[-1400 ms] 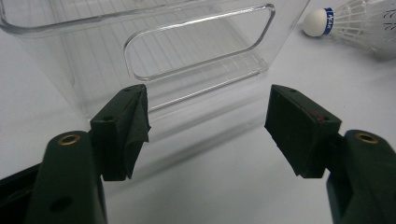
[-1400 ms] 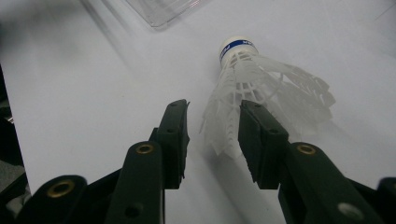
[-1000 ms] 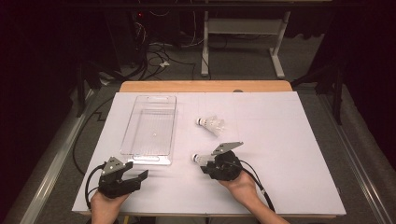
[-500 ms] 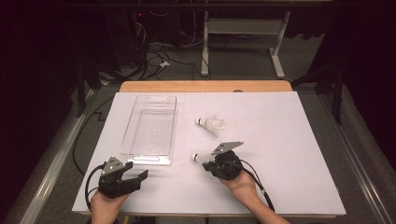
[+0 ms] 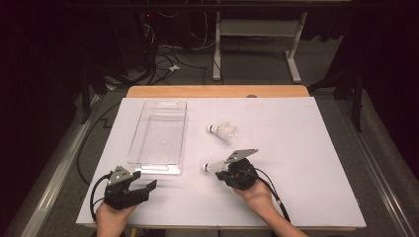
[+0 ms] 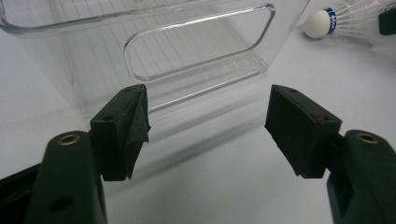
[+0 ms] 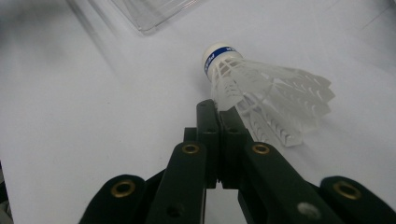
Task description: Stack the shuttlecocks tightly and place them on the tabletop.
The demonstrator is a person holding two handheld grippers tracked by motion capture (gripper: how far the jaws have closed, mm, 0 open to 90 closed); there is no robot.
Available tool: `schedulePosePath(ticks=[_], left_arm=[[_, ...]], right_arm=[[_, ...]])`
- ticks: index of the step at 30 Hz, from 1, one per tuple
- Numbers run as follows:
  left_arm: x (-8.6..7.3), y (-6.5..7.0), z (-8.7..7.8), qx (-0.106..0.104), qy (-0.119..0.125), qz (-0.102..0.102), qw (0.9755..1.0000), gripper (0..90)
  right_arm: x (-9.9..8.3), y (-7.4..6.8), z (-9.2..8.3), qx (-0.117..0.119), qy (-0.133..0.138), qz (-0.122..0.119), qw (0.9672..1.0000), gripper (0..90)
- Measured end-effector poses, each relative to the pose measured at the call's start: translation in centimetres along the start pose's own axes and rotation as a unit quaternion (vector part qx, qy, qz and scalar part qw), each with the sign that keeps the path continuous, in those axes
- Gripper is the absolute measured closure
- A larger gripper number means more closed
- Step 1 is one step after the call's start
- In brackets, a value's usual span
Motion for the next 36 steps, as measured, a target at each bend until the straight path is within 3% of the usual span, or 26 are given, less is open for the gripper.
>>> schedulePosePath(ticks=[24, 28, 36], left_arm=[[0.0, 0.0, 0.0, 0.001, 0.000, 0.001, 1.0000, 31.0], [0.0, 0.0, 0.0, 0.001, -0.001, -0.001, 1.0000, 31.1], [0.0, 0.0, 0.0, 0.001, 0.000, 0.000, 1.0000, 31.0]], right_arm=[[0.3, 0.7, -1.9, -0.003, 0.011, 0.003, 0.9999, 90.0], [0.2, 0.9, -2.2, -0.004, 0.014, -0.006, 0.9999, 90.0], [0.2, 1.2, -2.9, -0.012, 0.015, 0.002, 0.9998, 90.0]])
Point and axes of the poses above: each handheld gripper's, and its own axes: z roughly forward along the jaws, x roughly out of its top, y roughly to its right, the point moved 5 cm from there along z, roughly forward along the jaws, and after that the axes turned 5 degrees about -z, right-handed, at the moved point
